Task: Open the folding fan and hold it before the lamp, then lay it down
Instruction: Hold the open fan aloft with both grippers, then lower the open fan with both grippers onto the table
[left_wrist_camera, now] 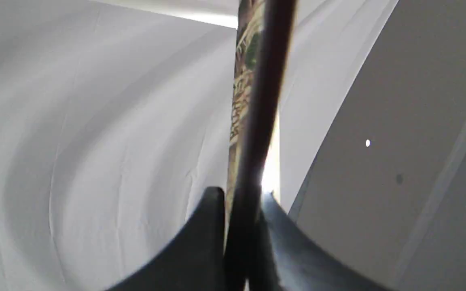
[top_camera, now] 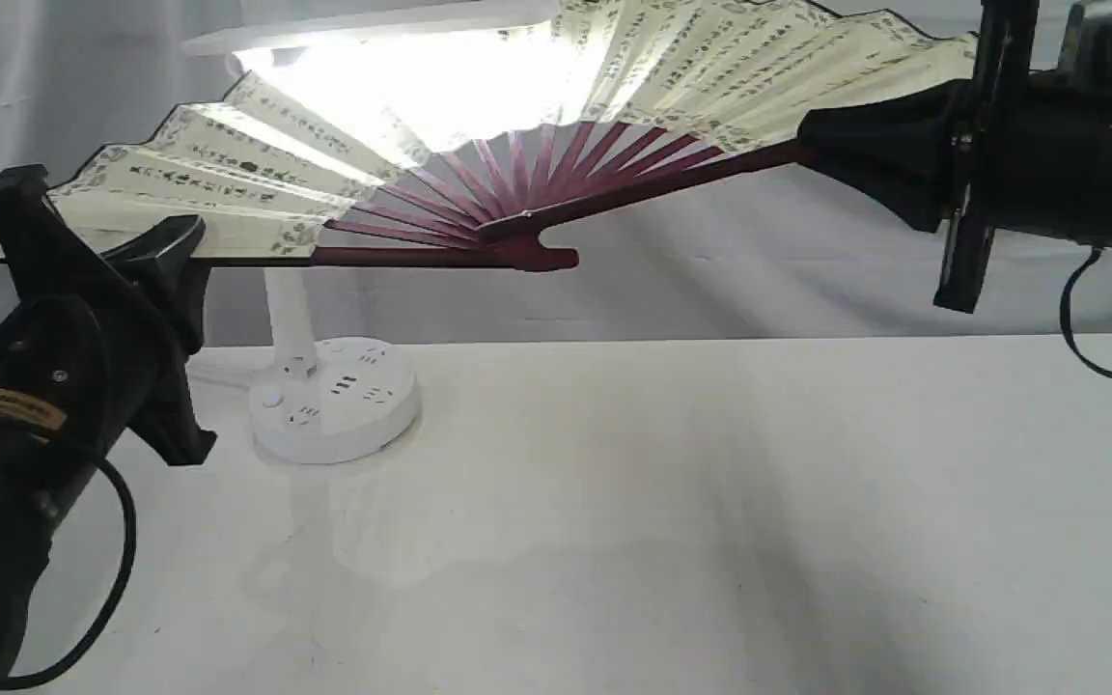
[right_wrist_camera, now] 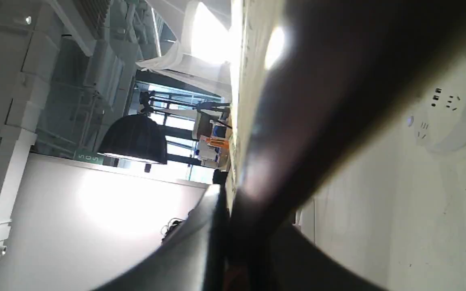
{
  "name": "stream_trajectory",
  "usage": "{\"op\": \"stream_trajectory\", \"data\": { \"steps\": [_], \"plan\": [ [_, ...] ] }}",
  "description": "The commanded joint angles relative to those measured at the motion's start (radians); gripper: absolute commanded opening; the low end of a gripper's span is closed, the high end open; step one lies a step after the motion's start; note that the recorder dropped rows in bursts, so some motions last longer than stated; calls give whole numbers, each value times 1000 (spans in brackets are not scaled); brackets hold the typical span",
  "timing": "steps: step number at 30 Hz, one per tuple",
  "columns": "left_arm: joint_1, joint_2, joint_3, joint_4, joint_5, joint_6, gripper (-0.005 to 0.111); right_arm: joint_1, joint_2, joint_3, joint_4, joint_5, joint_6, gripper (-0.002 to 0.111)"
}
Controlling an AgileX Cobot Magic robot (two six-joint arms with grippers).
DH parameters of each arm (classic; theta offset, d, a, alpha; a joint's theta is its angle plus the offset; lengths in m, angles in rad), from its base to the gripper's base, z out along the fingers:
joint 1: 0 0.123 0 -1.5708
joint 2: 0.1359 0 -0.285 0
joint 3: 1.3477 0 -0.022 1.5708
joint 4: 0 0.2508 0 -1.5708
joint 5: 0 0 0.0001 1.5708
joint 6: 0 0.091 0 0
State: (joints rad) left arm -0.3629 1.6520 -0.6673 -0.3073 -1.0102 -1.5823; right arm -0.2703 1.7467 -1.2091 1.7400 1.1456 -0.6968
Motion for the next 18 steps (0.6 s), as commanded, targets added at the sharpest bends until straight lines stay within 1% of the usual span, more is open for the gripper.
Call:
{"op": "stream_trajectory", "data": {
  "steps": [1,6,13,16,18],
  "plan": [
    [44,-11,1,-260,-62,-35,1,-38,-12,-3,4,-53,-33,0],
    [44,-11,1,-260,-62,-35,1,-38,-12,-3,4,-53,-33,0],
    [44,-9,1,-260,-62,-33,1,-38,-12,-3,-52,-67,-35,0],
    [44,-9,1,-258,-16,-33,1,-38,-12,-3,-88,-89,-35,0],
    [44,-9,1,-255,50,-33,1,-38,-9,-2,-105,-89,-26,0]
  ]
}}
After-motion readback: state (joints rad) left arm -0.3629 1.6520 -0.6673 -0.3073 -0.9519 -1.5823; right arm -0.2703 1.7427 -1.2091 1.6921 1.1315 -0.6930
